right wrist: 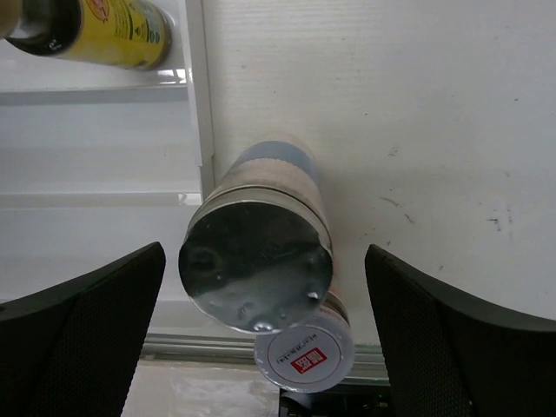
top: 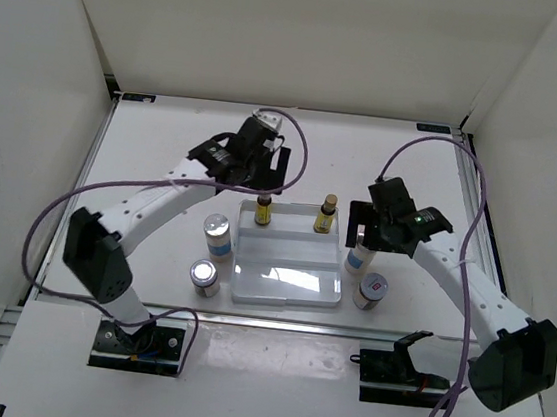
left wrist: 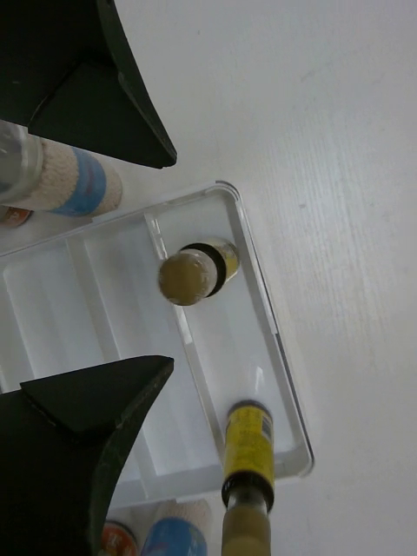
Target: Organize the condiment bottles
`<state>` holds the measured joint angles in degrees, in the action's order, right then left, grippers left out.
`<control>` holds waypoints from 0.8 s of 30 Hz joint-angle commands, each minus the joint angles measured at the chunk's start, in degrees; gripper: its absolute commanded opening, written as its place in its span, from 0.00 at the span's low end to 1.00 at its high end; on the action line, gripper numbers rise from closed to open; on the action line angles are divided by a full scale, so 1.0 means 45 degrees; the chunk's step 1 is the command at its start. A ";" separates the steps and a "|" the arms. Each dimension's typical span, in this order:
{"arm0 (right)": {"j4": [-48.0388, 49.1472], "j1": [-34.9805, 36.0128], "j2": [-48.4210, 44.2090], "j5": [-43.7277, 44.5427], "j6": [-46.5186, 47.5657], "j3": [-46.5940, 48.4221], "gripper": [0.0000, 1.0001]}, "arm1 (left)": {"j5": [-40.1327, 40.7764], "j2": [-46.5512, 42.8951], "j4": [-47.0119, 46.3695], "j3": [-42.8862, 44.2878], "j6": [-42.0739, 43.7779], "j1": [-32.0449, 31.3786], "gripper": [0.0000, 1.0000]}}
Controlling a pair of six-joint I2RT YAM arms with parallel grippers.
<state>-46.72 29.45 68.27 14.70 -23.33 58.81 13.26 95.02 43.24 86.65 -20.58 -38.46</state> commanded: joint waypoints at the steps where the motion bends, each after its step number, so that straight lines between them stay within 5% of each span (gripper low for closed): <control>1: 0.0538 -0.0061 0.0257 -0.0884 0.0107 -0.0390 0.97 | 0.0879 -0.2870 0.0156 0.0100 0.0118 -0.0048 1.00; 7: 0.0655 -0.0061 0.0259 -0.0610 -0.0165 -0.0509 0.84 | 0.2616 -0.5313 0.1209 -0.0797 0.0763 0.0069 1.00; 15: -0.0007 -0.0061 -0.0970 -0.0044 -0.0167 0.0389 0.37 | 0.4006 -0.7794 0.0821 -0.4293 0.0120 0.0519 1.00; 24: -0.0049 0.1030 -0.1947 -0.0785 0.0204 0.1794 0.20 | 0.4124 -0.7796 0.0429 -0.5115 0.0353 0.0519 1.00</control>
<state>-49.56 31.14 62.13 13.19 -23.33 62.46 30.02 60.75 46.46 63.22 -19.53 -36.23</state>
